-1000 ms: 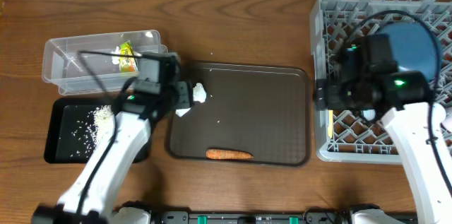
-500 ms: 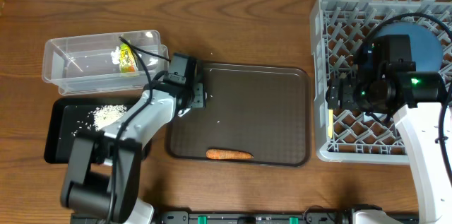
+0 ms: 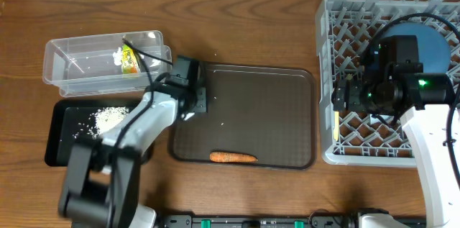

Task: Sort waste into correct bins and load items into the dishwasher rack
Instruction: 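Grasp the crumpled tissue on the brown tray and drop it in the clear bin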

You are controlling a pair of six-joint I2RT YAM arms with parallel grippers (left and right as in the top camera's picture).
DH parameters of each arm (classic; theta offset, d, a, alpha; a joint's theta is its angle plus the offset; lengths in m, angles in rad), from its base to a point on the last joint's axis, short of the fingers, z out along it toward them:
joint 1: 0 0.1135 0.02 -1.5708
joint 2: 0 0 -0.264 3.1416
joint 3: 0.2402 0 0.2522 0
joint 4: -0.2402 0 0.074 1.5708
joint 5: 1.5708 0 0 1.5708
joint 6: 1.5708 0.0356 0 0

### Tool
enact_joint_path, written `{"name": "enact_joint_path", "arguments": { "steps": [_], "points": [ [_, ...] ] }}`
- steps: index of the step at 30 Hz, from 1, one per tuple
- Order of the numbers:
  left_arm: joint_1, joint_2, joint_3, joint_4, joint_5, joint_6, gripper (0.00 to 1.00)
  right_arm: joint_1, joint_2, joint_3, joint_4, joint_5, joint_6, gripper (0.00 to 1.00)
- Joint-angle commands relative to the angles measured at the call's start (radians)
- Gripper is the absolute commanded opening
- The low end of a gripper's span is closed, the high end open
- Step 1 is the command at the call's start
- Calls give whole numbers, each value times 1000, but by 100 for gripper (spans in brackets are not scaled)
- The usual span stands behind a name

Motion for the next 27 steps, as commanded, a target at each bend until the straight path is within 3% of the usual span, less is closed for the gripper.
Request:
{"name": "enact_joint_path", "arguments": {
  "steps": [1,6,12,24,27],
  "points": [
    [48,-122,26,8,-78,4,17,-5,-10,11,1,11,-19,96],
    [158,-225,26,49,-150,4,27,-4,-10,11,0,10,-26,96],
    [273,-226,26,163,-148,-4,28,-5,-10,11,-4,10,-26,96],
    [294,-136,26,341,-150,-3,39,-5,-10,10,-6,10,-26,96],
    [294,-100,26,351,-149,-3,50,-5,-10,10,-6,10,-26,96]
  ]
}}
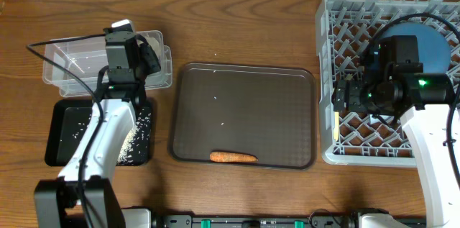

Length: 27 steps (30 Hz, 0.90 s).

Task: Sort waste into correct bins and load items into the dishwasher rack
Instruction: 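Grasp the crumpled tissue on the brown tray and drop it in the clear bin, then reach the left gripper down and grasp the carrot on the brown tray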

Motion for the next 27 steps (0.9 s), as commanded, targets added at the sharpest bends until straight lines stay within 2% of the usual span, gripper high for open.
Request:
{"name": "enact_joint_path", "arguments": {
  "steps": [1,4,7,10,15,19,21,23,25,27],
  "points": [
    [5,40,15,11,-19,-6,52,-5,-10,10,-1,6,-18,96],
    [5,32,16,26,-19,-5,59,-5,-10,10,-1,6,-18,96],
    [5,-4,16,17,-10,-5,60,-5,-10,10,0,6,-18,97],
    [0,-68,15,-63,116,-6,60,-5,-10,10,-1,6,-18,96],
    [-53,-165,15,-360,398,-6,61,-5,-10,10,0,6,-18,97],
    [-125,-179,15,-629,480,-5,64,-5,-10,10,-1,6,-18,97],
    [-172,-172,7,-735,479,46,66,-4,-10,10,-1,6,-18,97],
    [-229,-169,-10,-808,479,150,66,-5,-10,10,-1,6,-18,97],
    [-293,-169,-33,-846,479,241,68,-5,-10,10,-1,6,-18,97],
    [-355,-168,-51,-847,466,277,69,-5,-10,10,-1,6,-18,97]
  ]
}}
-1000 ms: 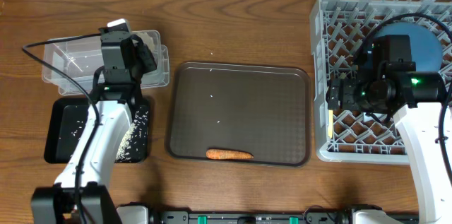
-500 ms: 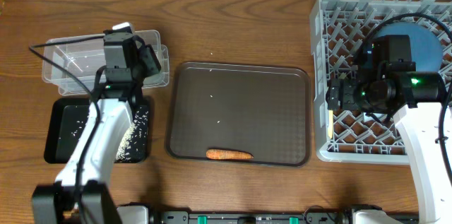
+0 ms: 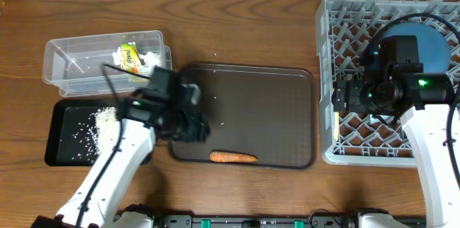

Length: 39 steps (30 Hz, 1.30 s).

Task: Sort waste into correct bins and load items into the dishwasher rack
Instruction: 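Reach the left gripper down and grasp the carrot on the brown tray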

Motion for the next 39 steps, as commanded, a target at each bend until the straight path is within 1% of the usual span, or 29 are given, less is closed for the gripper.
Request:
{"name": "enact_joint_path", "arguments": {
  "steps": [1,6,8,18,31,39],
  "points": [
    [-89,7,-34,3,3,131,70,-5,-10,10,0,3,-14,97],
    [-209,31,-37,48,-127,130,70,-5,-10,10,-4,3,-14,97],
    [-254,53,-37,71,-172,131,72,-5,-10,10,-4,3,-14,97],
    [-372,206,-37,104,-180,131,74,-5,-10,10,-3,3,-14,97],
    [-383,336,-37,164,-180,130,75,-5,-10,10,-4,3,-14,97],
    [-383,402,-37,167,-180,119,74,-5,-10,10,-4,3,-14,97]
  ]
}}
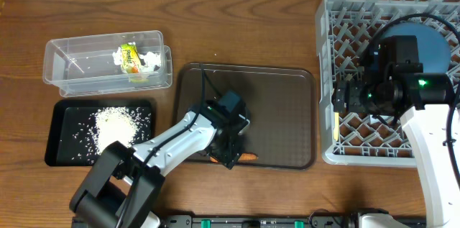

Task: Sort waste into correct bins and load items into the dishwasher rack
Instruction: 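Reach the left gripper down and grasp the carrot on the brown tray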

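An orange carrot [249, 157] lies at the front edge of the brown tray [273, 106], mostly covered by my left gripper [228, 152], which is down over it; the jaws are hidden from above. The clear bin [72, 59] at the back left holds a yellow-green wrapper [129, 57] and white crumbs. Scattered rice [108, 121] lies in the black bin [56, 131] in front of it. The grey dishwasher rack [345, 12] stands at the right with a blue plate [433, 41] inside. My right gripper [343, 98] hovers over the rack's left part; its state is unclear.
A yellow item [336, 124] sticks up at the rack's left wall. The left arm stretches from the front edge across the tray's near left corner. Bare wooden table [237, 19] lies behind the tray.
My left gripper has moved from the tray's left edge rightward and down onto the carrot at the tray's front. The right arm stays still over the rack.
My left gripper was at the tray's back left corner beside the clear bin, then over the clear bin, then back at the tray's left edge, and now sits on the carrot. More white crumbs lie in the bins than at first. The right arm never moved.
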You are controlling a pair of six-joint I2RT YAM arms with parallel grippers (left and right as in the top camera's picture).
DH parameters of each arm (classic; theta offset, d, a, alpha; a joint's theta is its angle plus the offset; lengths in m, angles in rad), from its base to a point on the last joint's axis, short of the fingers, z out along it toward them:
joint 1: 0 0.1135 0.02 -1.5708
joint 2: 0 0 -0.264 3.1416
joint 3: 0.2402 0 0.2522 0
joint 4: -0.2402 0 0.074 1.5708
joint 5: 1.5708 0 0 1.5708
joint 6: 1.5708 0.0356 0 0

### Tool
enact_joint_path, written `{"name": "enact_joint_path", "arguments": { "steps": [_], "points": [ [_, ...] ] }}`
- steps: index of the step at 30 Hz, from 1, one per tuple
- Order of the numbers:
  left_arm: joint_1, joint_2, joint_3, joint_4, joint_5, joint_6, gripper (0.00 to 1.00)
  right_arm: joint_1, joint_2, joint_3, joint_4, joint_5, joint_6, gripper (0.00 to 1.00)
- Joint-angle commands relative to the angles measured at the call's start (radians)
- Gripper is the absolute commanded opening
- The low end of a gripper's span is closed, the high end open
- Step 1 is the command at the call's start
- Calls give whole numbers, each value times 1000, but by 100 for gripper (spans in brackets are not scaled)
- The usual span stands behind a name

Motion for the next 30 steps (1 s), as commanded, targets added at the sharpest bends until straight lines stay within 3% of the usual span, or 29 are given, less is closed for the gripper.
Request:
{"name": "enact_joint_path", "arguments": {
  "steps": [1,4,9,14,18,21,23,25,30],
  "points": [
    [-3,52,-15,2,-39,-2,74,-5,-10,10,-1,3,-14,97],
    [-3,52,-15,5,-39,-2,73,-5,-10,10,-1,3,-14,97],
    [-3,52,-15,24,-39,-2,48,-5,-10,10,-1,3,-14,97],
    [-3,52,-15,32,-39,-1,46,-5,-10,10,-2,3,-14,97],
    [-3,52,-15,35,-39,-2,33,-5,-10,10,-2,3,-14,97],
    [-3,52,-15,46,-39,-2,32,-5,-10,10,-2,3,-14,97],
    [-3,52,-15,59,-39,-2,39,-5,-10,10,-5,3,-14,97],
    [-3,52,-15,74,-39,-6,39,-5,-10,10,-8,3,-14,97],
    [-3,52,-15,83,-39,-11,32,-5,-10,10,-10,3,-14,97]
  ]
}}
